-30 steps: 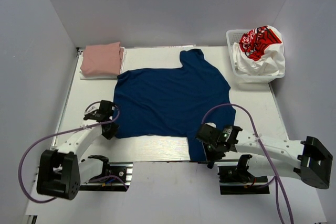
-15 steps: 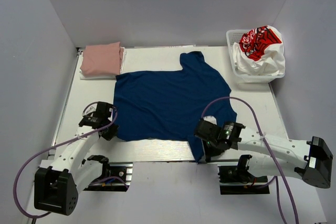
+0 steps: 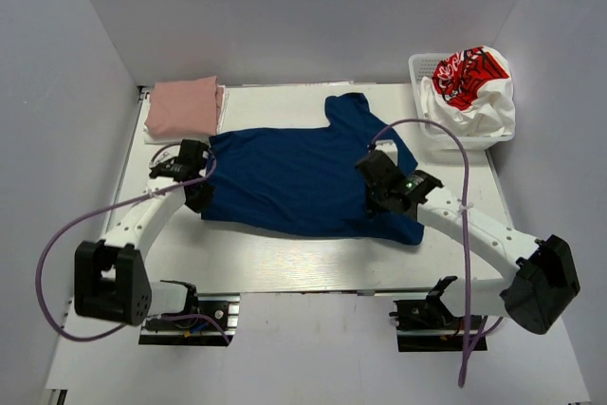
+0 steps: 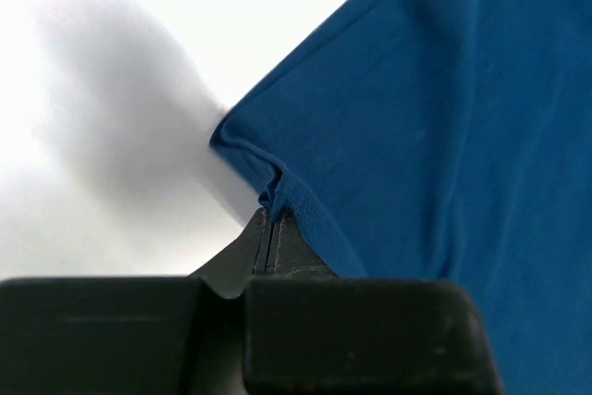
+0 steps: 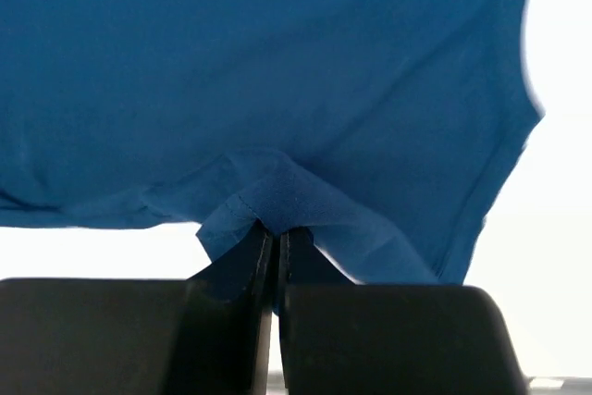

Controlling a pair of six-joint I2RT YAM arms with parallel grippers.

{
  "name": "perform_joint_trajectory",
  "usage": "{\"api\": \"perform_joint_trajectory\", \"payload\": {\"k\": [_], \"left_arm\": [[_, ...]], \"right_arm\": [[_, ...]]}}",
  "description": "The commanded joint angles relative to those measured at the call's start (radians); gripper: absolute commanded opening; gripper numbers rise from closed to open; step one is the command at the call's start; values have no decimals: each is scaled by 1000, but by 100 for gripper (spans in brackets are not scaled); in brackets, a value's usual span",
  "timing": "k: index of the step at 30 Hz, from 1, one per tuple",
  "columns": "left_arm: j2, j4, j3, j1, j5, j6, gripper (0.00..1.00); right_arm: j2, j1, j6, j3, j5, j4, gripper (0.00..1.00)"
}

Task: Fold and stack the t-shirts

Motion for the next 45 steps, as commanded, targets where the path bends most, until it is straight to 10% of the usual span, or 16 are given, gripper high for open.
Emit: {"api": "perform_joint_trajectory", "payload": {"k": [1, 15, 20, 23, 27, 28, 30, 38, 45], "left_arm": [[83, -44, 110, 20, -94, -19, 0], [464, 7, 423, 68, -76, 45, 0], [620, 5, 551, 68, -65, 79, 57], [648, -5, 575, 68, -56, 88, 69], [631, -37, 575, 68, -88, 88, 83], [608, -38, 563, 68, -97, 88, 85], [578, -47, 548, 68, -108, 88, 91], [449, 2, 469, 55, -91, 90, 100], [473, 73, 425, 46, 28, 154, 100]], "right_arm": [[35, -94, -138, 94, 53, 105, 0], [384, -341, -427, 307, -168, 326, 0], [614, -389, -656, 521, -208, 302, 0], [748, -407, -816, 609, -217, 323, 0], [914, -418, -843, 863, -239, 158, 31], [927, -416, -830, 861, -242, 135, 70], [880, -416, -789, 838, -245, 170, 90], [541, -424, -494, 360, -211, 389, 90], [576, -429, -441, 299, -325, 391, 90]]}}
